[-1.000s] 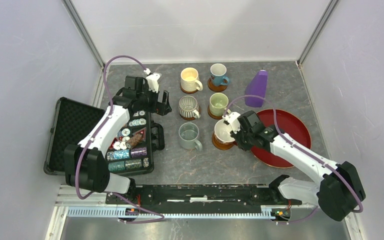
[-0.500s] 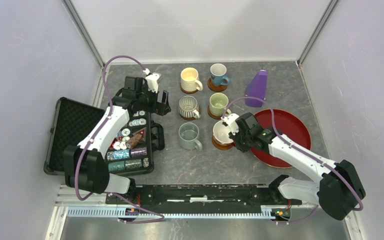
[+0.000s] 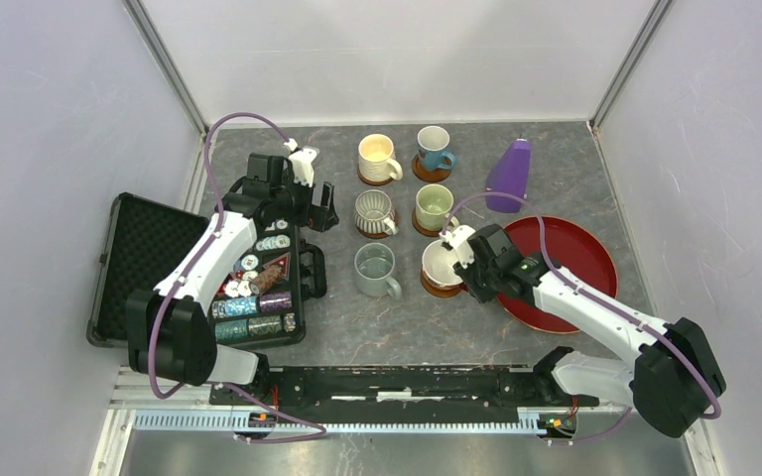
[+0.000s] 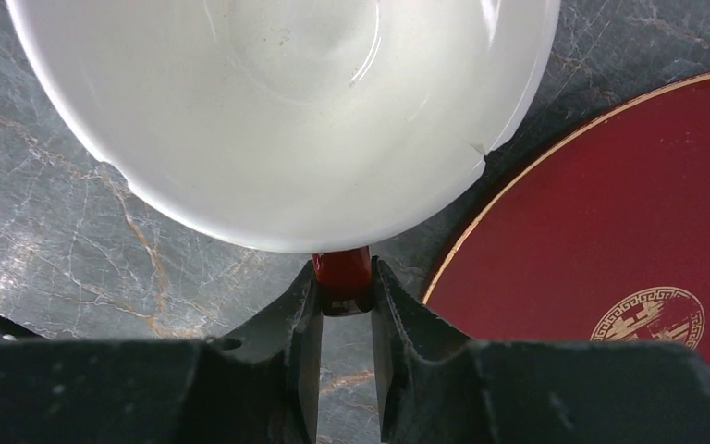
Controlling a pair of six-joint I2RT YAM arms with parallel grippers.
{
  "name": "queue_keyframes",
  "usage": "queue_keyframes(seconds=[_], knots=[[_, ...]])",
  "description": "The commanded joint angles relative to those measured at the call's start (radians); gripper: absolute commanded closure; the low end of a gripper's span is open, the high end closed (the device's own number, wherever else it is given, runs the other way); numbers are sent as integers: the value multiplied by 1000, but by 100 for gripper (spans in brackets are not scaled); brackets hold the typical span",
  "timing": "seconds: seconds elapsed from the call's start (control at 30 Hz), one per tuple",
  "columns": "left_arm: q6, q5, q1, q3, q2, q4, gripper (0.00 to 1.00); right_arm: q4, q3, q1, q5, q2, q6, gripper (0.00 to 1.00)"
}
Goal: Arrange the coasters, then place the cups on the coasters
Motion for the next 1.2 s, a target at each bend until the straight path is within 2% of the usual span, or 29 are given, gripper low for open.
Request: queue_keyframes(seconds=[0.0,0.37,0.57,0.9,0.97,1.07,1.17], knots=[[27,-2,5,-6,-38,15,0,59,14,7,-24,-35,12,72],[31,2,5,-7,-39,12,0,34,14,8,-111,-54,-26,61],[33,5,5,-13,-44,10,0,8,18,8,-146,-55,-56,58],[32,7,5,-32,-60,8,0,19,12,8,-215,-57,-120,62],[33,7,5,-34,-64,6,0,13,19,8,-219,-60,-136,56],[35,13,6,-35,-67,0,0,-11,40,6,-202,-72,-163,35],[36,17,6,-32,-67,-2,0,-39,61,7,-158,-88,-197,23]])
